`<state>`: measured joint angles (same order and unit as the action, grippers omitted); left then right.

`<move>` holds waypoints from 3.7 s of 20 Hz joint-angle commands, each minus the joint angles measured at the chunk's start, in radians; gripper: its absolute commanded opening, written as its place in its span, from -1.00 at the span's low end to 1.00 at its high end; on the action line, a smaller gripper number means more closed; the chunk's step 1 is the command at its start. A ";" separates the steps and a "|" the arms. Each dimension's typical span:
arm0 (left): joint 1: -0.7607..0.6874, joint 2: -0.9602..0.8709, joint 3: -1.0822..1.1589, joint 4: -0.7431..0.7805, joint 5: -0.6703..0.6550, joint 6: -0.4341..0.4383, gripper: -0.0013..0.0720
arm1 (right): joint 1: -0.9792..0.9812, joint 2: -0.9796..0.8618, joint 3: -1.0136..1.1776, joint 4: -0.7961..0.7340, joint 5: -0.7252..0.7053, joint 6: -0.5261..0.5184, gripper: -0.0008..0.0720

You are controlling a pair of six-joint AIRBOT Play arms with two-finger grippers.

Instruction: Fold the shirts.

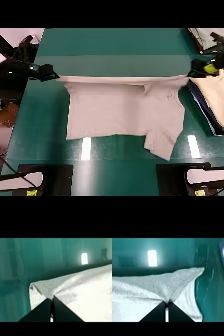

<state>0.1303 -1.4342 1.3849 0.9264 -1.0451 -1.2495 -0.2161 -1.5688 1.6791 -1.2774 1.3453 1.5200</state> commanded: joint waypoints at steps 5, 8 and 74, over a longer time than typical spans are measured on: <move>0.000 -0.097 -0.003 -0.145 0.396 0.132 -0.91 | 0.103 -0.101 -0.029 -0.010 -0.529 -0.003 -0.94; 0.000 -0.109 -0.003 -0.140 0.356 0.132 -0.91 | 0.106 -0.103 -0.029 -0.010 -0.557 -0.004 -0.94; 0.013 0.220 -0.594 -0.005 -0.171 0.020 -0.91 | -0.182 0.498 -1.089 0.233 -0.066 -0.162 0.44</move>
<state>0.1432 -1.2152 0.7845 0.9215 -1.2003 -1.2308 -0.3889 -1.0779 0.6884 -1.1168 1.3815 1.3613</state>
